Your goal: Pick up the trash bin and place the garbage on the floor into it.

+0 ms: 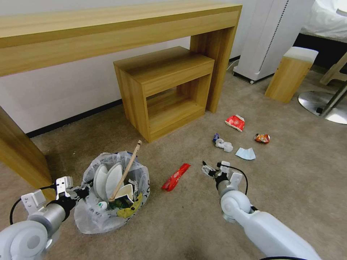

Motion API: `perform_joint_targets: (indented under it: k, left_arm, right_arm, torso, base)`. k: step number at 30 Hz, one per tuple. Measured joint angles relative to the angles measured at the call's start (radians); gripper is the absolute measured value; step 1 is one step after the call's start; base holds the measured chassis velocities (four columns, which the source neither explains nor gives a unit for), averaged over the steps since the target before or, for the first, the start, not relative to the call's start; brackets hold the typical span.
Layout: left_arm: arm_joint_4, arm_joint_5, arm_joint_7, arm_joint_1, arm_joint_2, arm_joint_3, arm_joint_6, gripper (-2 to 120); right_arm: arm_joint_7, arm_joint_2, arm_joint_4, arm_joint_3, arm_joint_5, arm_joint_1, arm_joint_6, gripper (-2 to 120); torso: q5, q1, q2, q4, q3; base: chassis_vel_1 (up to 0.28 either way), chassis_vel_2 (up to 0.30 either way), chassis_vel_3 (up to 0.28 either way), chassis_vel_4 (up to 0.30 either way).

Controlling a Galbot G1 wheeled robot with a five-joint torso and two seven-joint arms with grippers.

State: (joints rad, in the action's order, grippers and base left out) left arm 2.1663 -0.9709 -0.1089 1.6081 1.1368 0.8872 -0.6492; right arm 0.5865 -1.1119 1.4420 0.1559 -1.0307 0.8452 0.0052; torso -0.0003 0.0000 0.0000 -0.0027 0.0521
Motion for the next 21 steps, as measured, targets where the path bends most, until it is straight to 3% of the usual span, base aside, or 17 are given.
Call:
perform_joint_targets:
  k: [3, 8, 21]
  left_arm:
    - [0.005, 0.008, 0.007, 0.005, 0.007, -0.001, 0.003, 1]
    - [0.008, 0.018, 0.014, 0.009, 0.02, -0.002, 0.008, 1]
    - [0.018, 0.038, 0.031, 0.018, 0.042, -0.008, 0.016, 1]
  right_arm:
    - [-0.002, -0.093, -0.071, 0.005, 0.002, -0.046, -0.008, 100]
    - [-0.002, -0.181, -0.163, 0.015, 0.018, -0.081, -0.015, 100]
    - [-0.044, -0.336, -0.485, 0.017, 0.119, -0.153, 0.025, 96]
  torso:
    - [0.0005, 0.0, 0.0, 0.0005, 0.0]
    - [0.0, 0.0, 0.0, 0.0003, 0.0]
    - [0.0001, 0.0, 0.0, -0.0001, 0.0]
  base:
    - [0.0, 0.0, 0.0, 0.0]
    - [0.0, 0.0, 0.0, 0.0]
    - [0.0, 0.0, 0.0, 0.0]
